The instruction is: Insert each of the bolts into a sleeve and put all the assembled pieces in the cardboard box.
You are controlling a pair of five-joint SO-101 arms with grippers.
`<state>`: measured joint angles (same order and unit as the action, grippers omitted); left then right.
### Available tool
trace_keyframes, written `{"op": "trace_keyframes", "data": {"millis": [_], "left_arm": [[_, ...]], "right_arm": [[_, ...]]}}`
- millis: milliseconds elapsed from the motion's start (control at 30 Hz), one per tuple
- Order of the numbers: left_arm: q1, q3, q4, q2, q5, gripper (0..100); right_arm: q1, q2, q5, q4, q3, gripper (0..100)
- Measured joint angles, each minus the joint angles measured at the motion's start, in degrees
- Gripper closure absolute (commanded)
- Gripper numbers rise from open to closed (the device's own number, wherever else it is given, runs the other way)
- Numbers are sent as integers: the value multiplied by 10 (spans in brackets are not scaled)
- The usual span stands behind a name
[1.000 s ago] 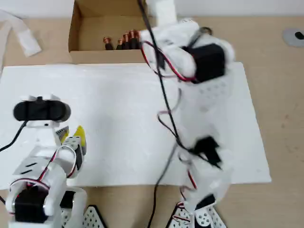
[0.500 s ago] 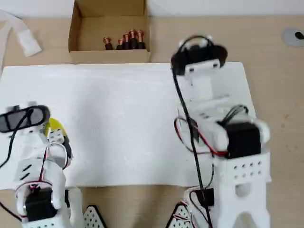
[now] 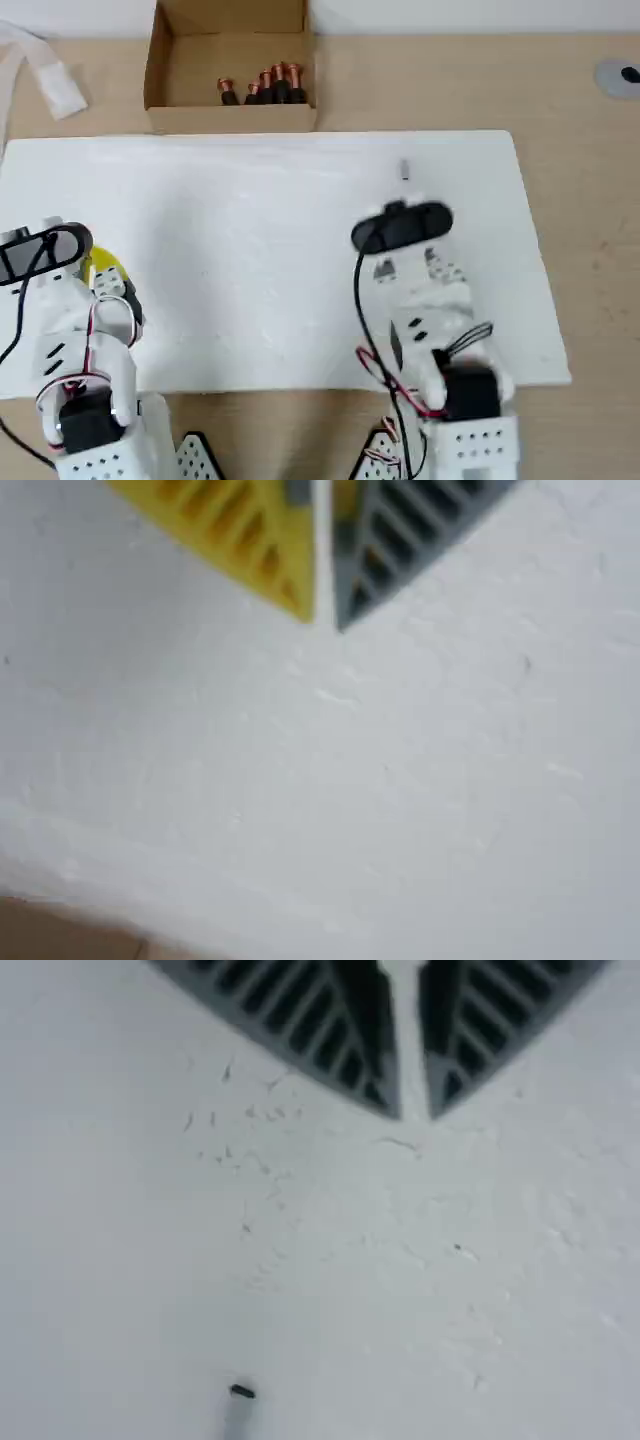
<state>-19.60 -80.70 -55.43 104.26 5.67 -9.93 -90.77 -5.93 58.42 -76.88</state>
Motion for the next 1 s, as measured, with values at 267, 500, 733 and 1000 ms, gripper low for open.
{"op": "trace_keyframes", "data": {"millis": [267,500,733,1000], "left_arm": [[0,-44,-52,0,0,994],[0,-111,-52,0,0,994],[0,-138,-52,0,0,993],[0,-138,-52,0,0,993]], "right_arm": [[0,-127,-7,1,-143,988],[0,-127,-8,15,-188,988],[0,-127,-8,22,-193,988],[0,-127,-8,22,-193,988]]}}
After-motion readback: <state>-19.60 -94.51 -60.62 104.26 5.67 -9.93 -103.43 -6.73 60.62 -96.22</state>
